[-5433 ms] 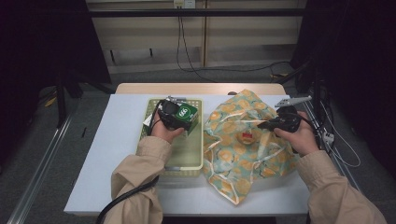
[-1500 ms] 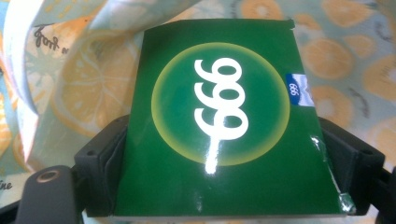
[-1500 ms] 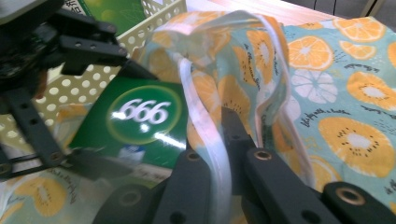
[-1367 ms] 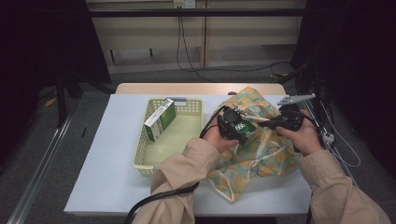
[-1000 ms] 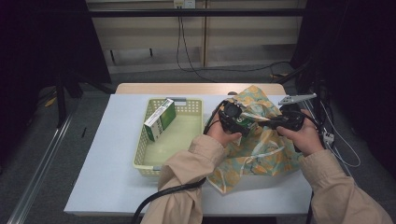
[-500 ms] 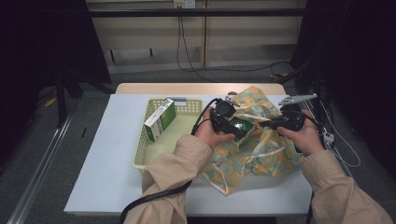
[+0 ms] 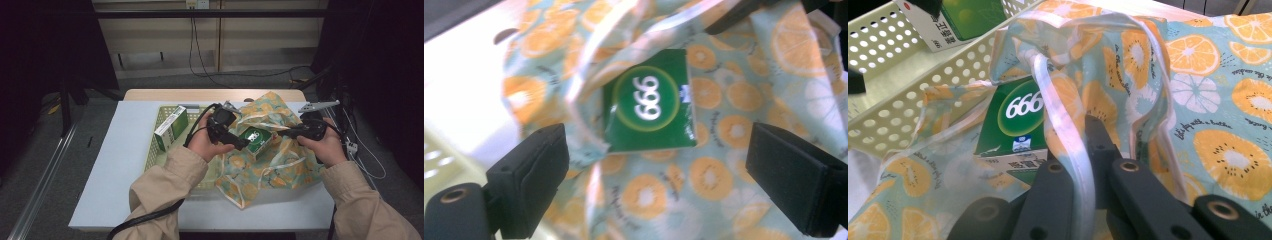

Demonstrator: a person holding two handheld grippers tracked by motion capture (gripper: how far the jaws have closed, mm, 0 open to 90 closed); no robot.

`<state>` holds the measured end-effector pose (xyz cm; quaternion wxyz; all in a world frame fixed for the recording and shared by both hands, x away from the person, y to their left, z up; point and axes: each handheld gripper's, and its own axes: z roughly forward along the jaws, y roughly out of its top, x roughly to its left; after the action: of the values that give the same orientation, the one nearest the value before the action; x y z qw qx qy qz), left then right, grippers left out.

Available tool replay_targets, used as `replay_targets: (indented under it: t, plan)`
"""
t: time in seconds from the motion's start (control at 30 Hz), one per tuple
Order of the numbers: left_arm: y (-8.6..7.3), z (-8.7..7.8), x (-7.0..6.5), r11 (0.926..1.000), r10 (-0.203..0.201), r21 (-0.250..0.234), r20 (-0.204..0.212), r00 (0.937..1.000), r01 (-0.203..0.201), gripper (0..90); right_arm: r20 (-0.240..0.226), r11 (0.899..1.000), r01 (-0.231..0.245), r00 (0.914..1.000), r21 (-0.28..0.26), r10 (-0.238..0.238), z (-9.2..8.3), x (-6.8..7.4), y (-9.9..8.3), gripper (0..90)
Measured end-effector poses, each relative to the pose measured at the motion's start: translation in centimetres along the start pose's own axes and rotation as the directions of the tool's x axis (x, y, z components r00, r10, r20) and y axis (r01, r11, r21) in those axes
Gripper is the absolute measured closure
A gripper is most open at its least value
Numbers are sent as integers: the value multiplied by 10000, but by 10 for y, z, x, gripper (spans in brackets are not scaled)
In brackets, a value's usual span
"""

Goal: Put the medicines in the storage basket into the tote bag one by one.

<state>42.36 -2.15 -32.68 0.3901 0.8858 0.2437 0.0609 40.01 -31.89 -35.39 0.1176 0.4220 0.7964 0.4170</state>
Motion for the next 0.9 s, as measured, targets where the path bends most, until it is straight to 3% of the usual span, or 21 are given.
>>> replay_targets:
  t: [0.13,0.3,0.47,0.57,0.9]
  plan:
    - [-9,-14,14,9996,-266,-127,-319,9991,262,102,-36,10000,30,10000,-46,-30,-2,2,1,897]
    - [-26,-38,38,9988,-487,-71,-1046,9933,482,101,-9,9997,222,9998,-103,-222,-5,6,5,897]
    - [-44,-58,63,9972,-752,-112,-1788,9810,744,101,39,9999,97,9999,-86,-97,-5,2,4,897]
    - [-54,-65,77,9948,-1018,-235,-2002,9745,991,101,22,9999,84,10000,-77,-84,-4,2,3,897]
    - [-88,-68,115,9863,-1636,-222,-2565,9526,1635,108,-12,10000,83,10000,-42,-83,-3,1,3,897]
